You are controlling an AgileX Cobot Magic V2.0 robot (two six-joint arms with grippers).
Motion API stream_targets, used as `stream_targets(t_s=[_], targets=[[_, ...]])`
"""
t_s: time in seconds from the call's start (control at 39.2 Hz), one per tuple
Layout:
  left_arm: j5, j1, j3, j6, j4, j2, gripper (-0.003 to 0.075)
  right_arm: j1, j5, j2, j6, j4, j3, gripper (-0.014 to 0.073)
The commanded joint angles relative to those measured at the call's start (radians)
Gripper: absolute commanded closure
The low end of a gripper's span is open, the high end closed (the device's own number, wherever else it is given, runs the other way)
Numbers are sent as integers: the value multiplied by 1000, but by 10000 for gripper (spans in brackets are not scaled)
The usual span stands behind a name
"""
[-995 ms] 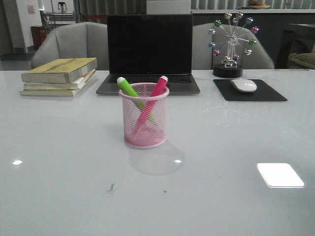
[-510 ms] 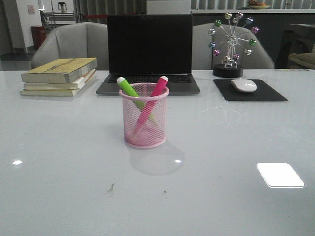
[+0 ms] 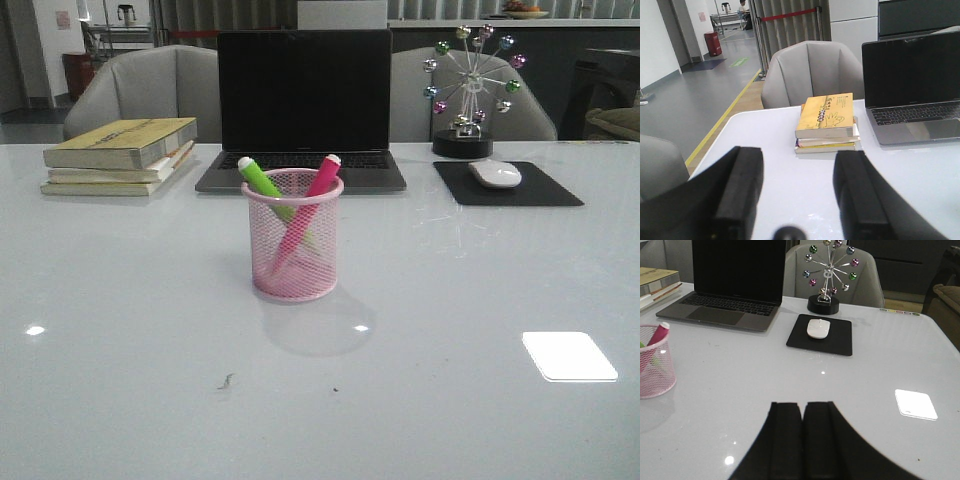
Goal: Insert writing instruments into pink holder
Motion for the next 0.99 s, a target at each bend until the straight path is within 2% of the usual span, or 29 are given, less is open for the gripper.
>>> stream_targets(t_s=[0.0,0.15,0.33,0.97], targets=[[-77,-8,-29,-1,-1,4,327,-2,-97,-44,-9,-8,24,536],[-77,-8,-29,-1,-1,4,327,-2,-118,-122,-9,16,124,536],[-77,-8,-29,-1,-1,4,327,-2,-225,-149,-9,75,240,536],[-77,-8,-29,-1,-1,4,327,-2,-204,-149,-9,76,236,536]])
